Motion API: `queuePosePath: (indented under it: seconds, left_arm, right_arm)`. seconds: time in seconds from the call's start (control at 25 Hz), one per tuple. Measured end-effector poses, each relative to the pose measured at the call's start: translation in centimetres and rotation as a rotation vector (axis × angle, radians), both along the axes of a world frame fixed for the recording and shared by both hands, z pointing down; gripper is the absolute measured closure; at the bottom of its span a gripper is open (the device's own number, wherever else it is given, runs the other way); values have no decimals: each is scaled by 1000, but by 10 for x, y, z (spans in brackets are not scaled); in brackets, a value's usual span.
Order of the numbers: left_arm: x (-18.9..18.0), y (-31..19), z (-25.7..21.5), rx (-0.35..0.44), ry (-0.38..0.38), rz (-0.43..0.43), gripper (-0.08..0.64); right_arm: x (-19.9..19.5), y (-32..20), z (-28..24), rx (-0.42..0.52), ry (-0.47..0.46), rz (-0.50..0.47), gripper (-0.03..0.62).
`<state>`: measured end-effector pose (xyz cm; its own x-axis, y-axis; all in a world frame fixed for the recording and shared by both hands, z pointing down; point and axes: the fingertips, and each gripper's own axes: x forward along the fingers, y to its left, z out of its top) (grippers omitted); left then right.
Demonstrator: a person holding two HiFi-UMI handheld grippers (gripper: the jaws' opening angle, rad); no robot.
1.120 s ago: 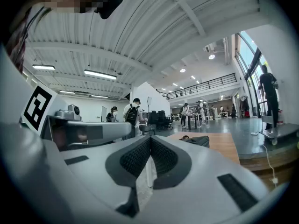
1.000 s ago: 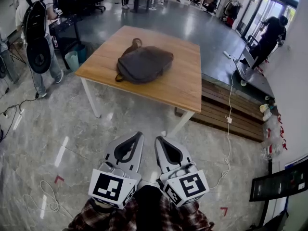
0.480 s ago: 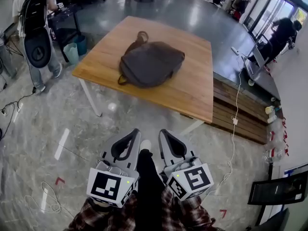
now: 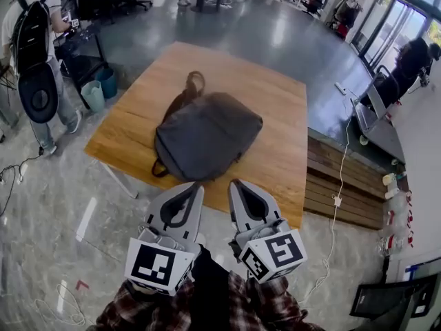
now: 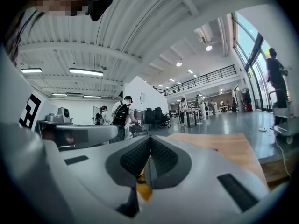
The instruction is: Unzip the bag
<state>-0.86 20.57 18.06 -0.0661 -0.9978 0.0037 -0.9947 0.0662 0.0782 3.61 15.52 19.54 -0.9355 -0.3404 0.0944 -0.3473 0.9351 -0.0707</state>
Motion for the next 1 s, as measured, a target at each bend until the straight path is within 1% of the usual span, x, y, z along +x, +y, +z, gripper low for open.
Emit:
queuePosePath:
  seconds: [0.16,0.24,0.48,0.6,0.72,0.88,1.0]
  left_arm:
    - [-18,-59,-8,6,-5,10,551]
    - [-26,-81,-7,-10,2,12,551]
    - [-47,-127,10,-67,34,25,551]
    - [-59,-147,13,-72,36,45,551]
    - [-67,-170,10,-78,53,90,551]
    - [-80,-197,9,-68,30,171,551]
    - [-87,-212,7,-77,33,236,551]
  right_arm:
    - [-19,-55,-6,-2,8,-1,581]
    - [-25,-75,-5,-14,14,-1,581]
    - [-42,-118,14,-52,60,15,581]
    - [-51,-134,17,-61,69,32,581]
    - [-60,-154,15,-61,63,75,581]
    - [-74,-176,11,-55,56,143,581]
    - [-82,-189,9,-53,49,205,581]
